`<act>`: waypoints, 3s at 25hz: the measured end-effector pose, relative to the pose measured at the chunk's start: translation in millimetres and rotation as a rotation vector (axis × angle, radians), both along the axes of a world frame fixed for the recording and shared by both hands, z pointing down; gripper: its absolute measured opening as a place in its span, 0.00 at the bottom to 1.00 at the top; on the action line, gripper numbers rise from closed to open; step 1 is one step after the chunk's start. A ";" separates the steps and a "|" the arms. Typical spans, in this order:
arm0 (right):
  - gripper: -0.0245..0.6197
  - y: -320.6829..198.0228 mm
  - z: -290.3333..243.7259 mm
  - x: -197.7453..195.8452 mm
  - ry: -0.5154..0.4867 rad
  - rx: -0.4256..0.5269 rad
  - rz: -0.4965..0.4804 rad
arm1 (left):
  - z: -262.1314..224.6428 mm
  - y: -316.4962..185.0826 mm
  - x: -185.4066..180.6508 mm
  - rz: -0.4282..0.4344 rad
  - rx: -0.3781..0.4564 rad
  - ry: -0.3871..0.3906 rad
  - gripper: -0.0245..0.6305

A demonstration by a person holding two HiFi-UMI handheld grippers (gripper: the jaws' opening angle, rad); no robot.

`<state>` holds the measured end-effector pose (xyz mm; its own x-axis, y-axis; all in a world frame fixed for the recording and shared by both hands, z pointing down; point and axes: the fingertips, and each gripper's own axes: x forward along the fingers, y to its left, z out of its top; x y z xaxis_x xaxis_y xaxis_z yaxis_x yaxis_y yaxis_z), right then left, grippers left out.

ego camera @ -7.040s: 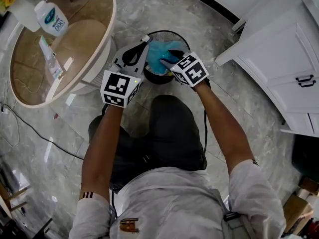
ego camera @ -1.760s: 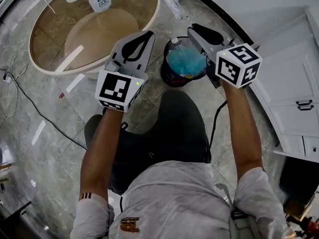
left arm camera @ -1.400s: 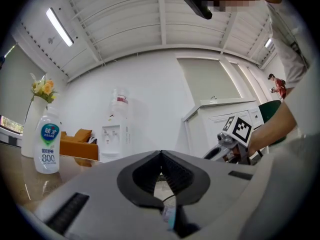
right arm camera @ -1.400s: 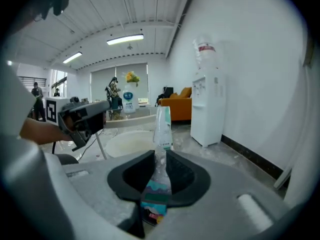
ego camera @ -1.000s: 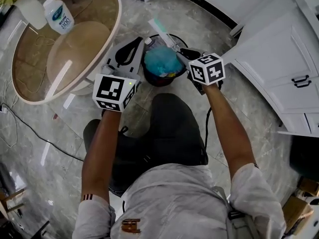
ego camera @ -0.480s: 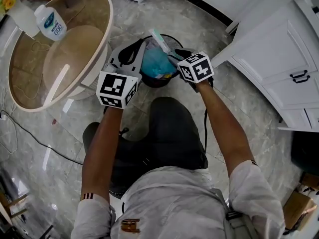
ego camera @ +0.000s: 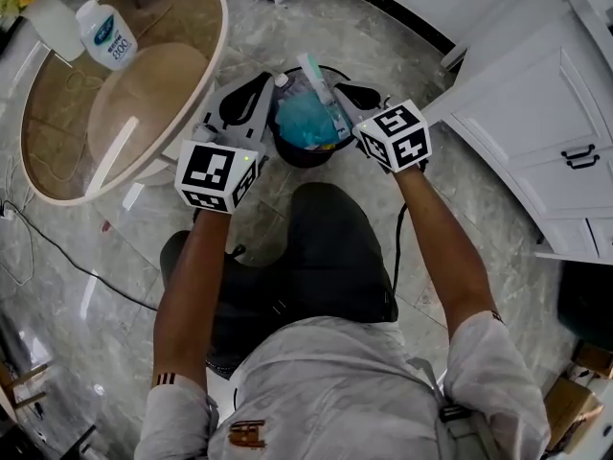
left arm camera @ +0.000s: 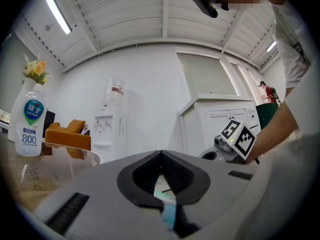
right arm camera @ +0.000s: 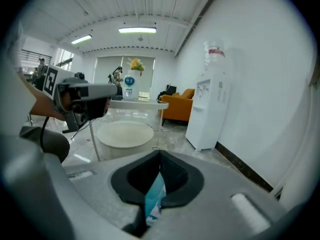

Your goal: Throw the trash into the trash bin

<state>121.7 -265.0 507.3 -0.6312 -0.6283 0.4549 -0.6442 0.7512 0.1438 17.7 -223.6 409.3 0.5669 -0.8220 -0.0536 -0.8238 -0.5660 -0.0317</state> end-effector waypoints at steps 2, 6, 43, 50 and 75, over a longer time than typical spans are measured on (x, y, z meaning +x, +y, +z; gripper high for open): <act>0.04 2.4 -16.9 -11.0 -0.022 0.034 -0.024 | -2.2 1.2 -6.4 -0.014 0.000 0.000 0.04; 0.04 8.8 -48.0 -38.7 -0.093 0.077 -0.080 | -8.8 4.1 -20.2 -0.048 0.006 -0.001 0.04; 0.11 -5.2 -224.7 -346.2 -0.320 0.092 -0.600 | -106.6 15.8 -270.6 -0.479 0.040 -0.124 0.04; 0.24 -28.5 -221.7 -366.9 -0.282 0.105 -0.540 | -106.7 10.2 -286.5 -0.511 0.024 -0.063 0.04; 0.33 -56.8 -216.9 -414.2 -0.229 0.068 -0.446 | -105.0 16.7 -286.7 -0.479 0.017 -0.080 0.04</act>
<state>-292.6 -321.8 290.4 -0.9238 -0.2979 0.2405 -0.2833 0.9544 0.0941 -269.1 -206.9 304.4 0.1278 -0.9910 -0.0408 -0.9862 -0.1226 -0.1112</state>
